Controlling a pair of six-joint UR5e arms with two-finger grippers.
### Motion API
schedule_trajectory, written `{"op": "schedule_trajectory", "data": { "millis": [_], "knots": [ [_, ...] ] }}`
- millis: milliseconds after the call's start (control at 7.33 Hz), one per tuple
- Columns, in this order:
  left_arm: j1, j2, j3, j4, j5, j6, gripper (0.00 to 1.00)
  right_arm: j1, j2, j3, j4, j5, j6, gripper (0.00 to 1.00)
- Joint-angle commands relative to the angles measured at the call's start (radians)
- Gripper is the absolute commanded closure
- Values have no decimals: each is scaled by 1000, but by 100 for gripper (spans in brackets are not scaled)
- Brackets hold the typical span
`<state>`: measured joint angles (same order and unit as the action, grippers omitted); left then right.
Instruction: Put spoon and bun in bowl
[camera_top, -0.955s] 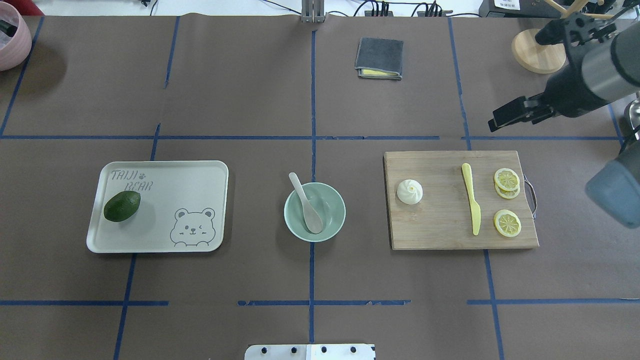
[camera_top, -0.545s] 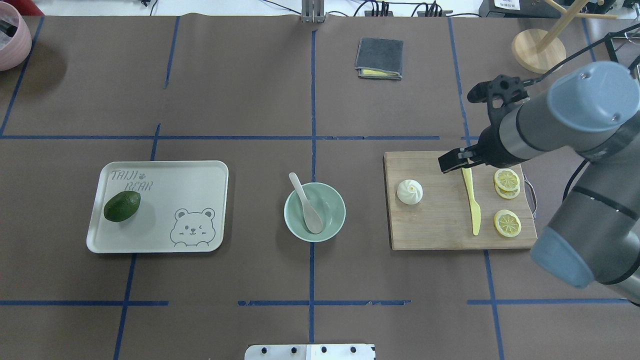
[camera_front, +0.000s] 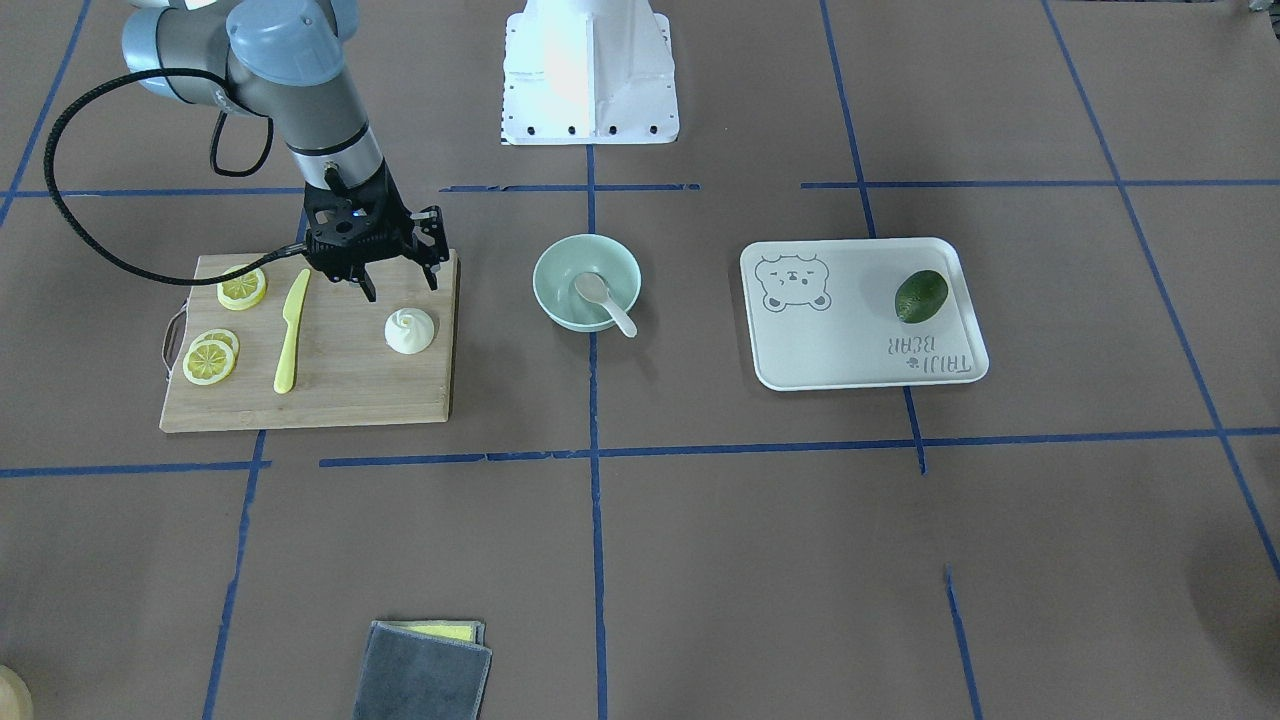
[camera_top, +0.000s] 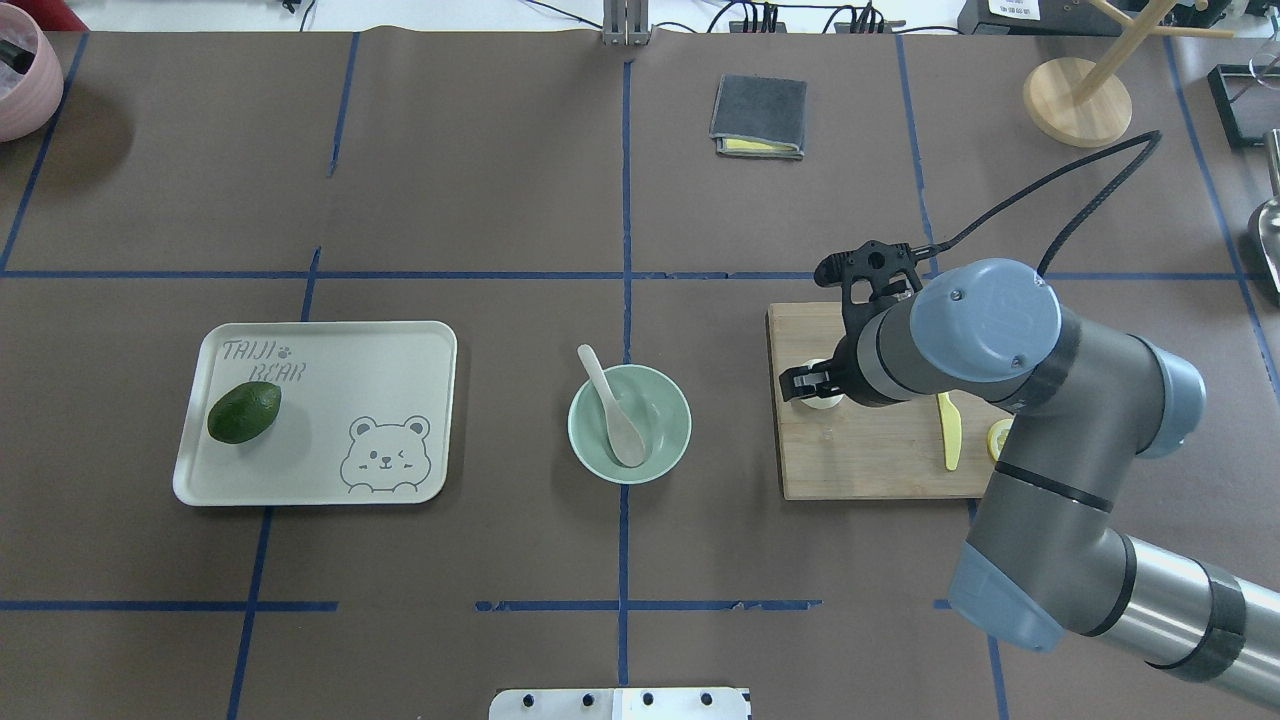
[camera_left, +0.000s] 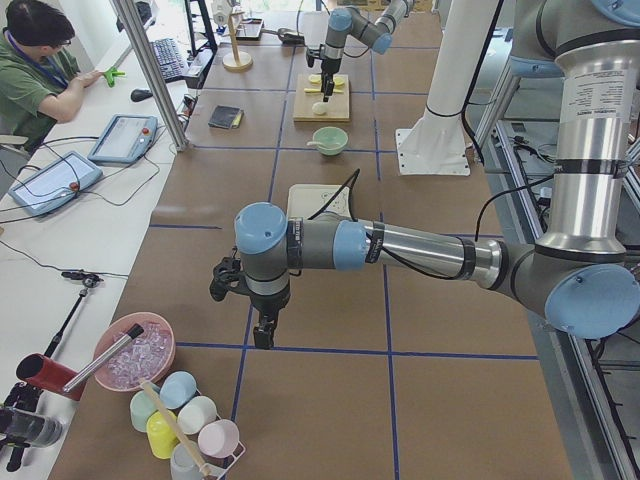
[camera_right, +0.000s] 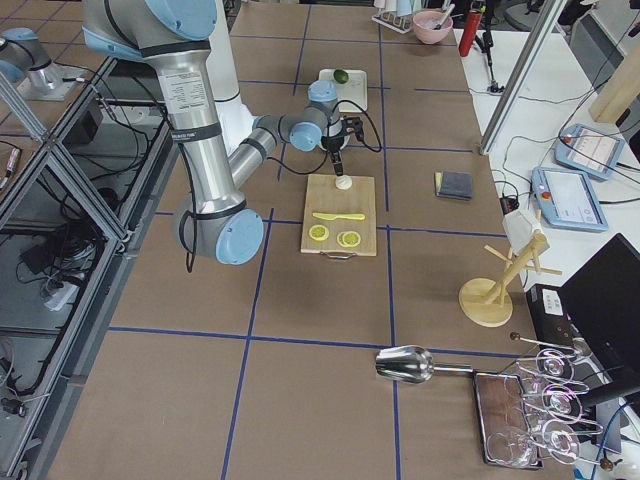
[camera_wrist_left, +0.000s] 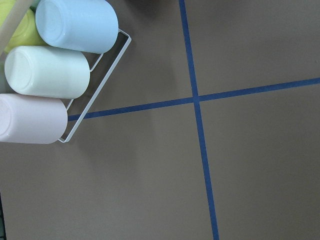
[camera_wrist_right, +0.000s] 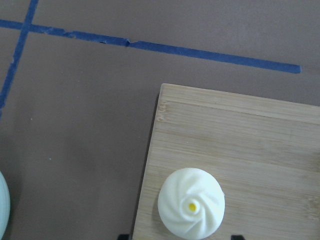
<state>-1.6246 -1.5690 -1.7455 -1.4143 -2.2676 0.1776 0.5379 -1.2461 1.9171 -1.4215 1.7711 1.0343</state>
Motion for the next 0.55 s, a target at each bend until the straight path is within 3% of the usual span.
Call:
{"op": "schedule_trajectory", "data": {
  "millis": [0,409],
  "knots": [
    [0,1,-5,0,-3,3,0,-15,8,-35,1,-35,-6,47],
    [0,1,-6,0,-3,3,0,-15,10,-64,3,-55,-11,50]
  ]
}}
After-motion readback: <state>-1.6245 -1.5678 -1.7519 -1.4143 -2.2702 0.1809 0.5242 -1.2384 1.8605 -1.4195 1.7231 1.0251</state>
